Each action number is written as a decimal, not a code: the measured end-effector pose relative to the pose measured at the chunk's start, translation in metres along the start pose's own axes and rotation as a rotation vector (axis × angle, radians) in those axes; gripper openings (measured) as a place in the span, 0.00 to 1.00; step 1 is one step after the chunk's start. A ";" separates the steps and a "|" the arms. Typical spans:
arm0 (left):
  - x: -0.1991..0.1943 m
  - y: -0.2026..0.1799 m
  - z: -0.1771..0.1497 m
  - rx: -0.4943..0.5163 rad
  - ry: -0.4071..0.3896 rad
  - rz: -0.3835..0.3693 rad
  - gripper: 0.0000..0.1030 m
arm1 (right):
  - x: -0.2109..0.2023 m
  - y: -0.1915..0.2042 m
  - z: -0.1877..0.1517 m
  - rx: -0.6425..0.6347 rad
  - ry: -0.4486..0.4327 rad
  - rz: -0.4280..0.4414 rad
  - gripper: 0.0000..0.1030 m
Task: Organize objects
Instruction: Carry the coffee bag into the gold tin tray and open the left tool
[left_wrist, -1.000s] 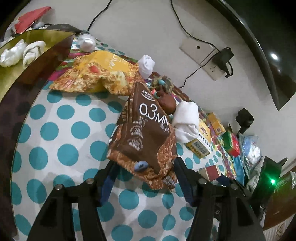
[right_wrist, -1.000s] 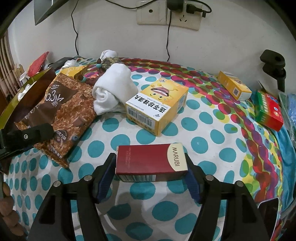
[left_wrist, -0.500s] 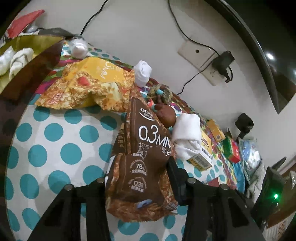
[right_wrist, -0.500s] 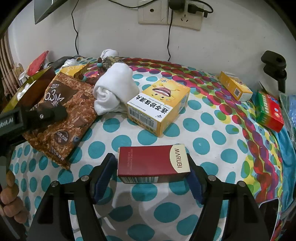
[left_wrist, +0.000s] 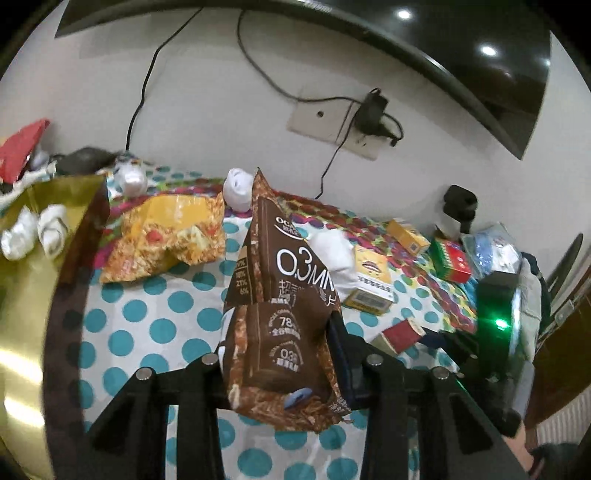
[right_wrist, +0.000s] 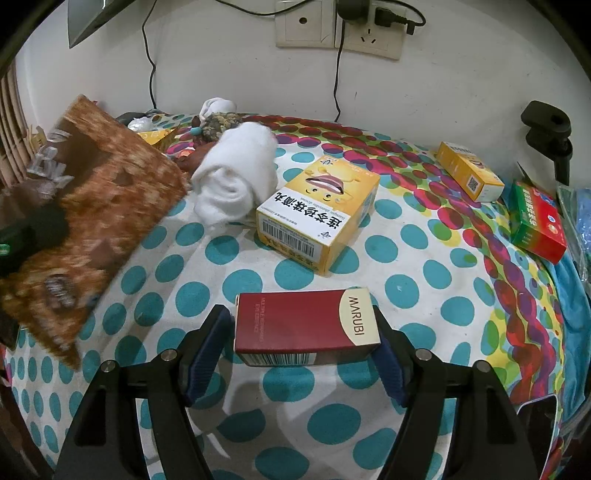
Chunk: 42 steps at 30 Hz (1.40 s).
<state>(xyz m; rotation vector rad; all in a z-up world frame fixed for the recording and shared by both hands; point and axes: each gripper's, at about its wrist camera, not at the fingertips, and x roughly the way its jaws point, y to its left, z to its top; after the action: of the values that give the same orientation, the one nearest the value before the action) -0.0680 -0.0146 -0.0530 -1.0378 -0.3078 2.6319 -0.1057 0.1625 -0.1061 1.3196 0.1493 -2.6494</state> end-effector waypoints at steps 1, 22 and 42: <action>-0.006 -0.001 0.001 0.016 0.000 -0.001 0.37 | 0.000 0.001 0.000 -0.001 0.000 -0.001 0.70; -0.116 0.146 0.069 -0.021 -0.036 0.396 0.37 | 0.000 0.000 0.000 0.001 0.000 -0.003 0.70; -0.004 0.206 0.097 -0.073 0.109 0.393 0.39 | 0.001 0.001 0.000 0.002 0.000 -0.005 0.72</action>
<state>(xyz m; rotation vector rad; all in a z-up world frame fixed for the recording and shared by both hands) -0.1724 -0.2172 -0.0430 -1.3836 -0.1927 2.9063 -0.1063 0.1612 -0.1064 1.3214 0.1497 -2.6540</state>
